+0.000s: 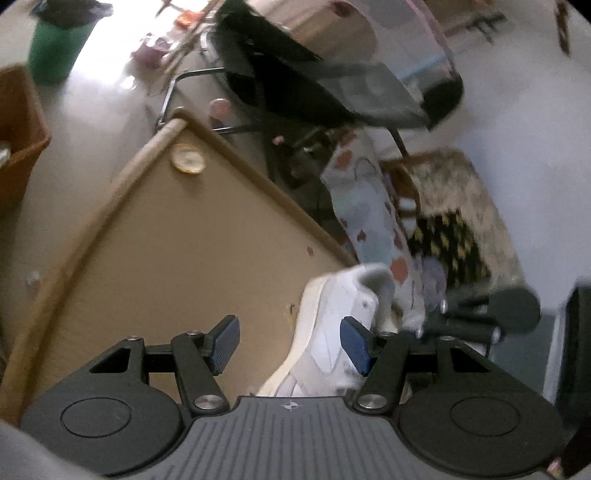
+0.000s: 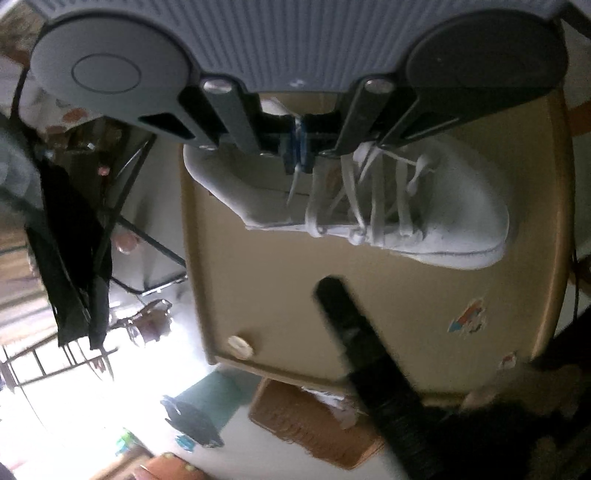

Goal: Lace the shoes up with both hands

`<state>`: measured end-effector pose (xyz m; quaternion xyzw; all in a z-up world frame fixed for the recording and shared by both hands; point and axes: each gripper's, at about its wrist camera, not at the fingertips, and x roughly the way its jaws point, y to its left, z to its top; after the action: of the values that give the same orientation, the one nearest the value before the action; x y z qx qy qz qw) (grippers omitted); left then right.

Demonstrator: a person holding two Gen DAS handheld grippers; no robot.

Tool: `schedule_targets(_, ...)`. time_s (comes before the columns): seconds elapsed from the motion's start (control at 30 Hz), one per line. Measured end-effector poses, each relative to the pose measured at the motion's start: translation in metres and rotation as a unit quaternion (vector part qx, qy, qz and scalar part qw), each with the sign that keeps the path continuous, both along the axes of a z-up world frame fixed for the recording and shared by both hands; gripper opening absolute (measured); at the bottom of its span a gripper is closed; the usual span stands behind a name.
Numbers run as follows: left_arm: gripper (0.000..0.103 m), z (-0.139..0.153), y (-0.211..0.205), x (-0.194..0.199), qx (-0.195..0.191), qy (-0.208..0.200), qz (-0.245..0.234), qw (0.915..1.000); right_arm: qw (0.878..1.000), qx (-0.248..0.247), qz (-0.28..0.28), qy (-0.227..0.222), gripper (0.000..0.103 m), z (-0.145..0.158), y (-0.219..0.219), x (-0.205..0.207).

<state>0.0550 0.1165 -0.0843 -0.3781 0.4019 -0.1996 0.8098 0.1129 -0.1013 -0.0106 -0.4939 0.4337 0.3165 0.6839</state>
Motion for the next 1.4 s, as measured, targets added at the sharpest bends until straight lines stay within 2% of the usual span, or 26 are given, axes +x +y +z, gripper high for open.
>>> schedule_targets(0.07, 0.062, -0.002, 0.002, 0.003, -0.023, 0.007, 0.012, 0.9996, 1.0, -0.011, 0.015, -0.006, 0.003, -0.003, 0.003, -0.003)
schedule_targets(0.13, 0.062, -0.002, -0.001, 0.008, -0.03, 0.01, 0.013, 0.9994, 0.999, -0.02, 0.024, -0.009, 0.003, -0.005, 0.005, -0.003)
schedule_targets(0.27, 0.062, -0.001, -0.011, 0.015, -0.014, 0.016, 0.007, 0.9997, 0.999, -0.031, 0.037, -0.012, 0.003, -0.009, 0.01, -0.006)
schedule_targets(0.4, 0.062, -0.003, -0.015, 0.022, -0.016, 0.021, 0.003, 0.9996, 0.998, -0.04, 0.048, -0.018, 0.003, -0.011, 0.014, -0.006)
schedule_targets(0.6, 0.062, -0.007, -0.019, 0.029, -0.019, 0.024, -0.006, 0.9995, 0.998, -0.039, 0.041, -0.017, 0.002, -0.012, 0.015, -0.004)
schedule_targets(1.1, 0.062, -0.022, -0.031, 0.035, 0.014, 0.032, -0.058, 0.9977, 0.999, -0.03, 0.029, -0.017, 0.002, -0.01, 0.021, 0.003)
schedule_targets(1.27, 0.062, -0.026, -0.031, 0.039, 0.015, 0.034, -0.062, 0.9974, 0.999, -0.024, 0.031, -0.021, 0.002, -0.007, 0.023, 0.003)
schedule_targets(1.4, 0.062, -0.031, -0.027, 0.041, -0.001, 0.037, -0.057, 0.9977, 0.999, -0.014, 0.024, -0.023, 0.002, -0.007, 0.023, 0.003)
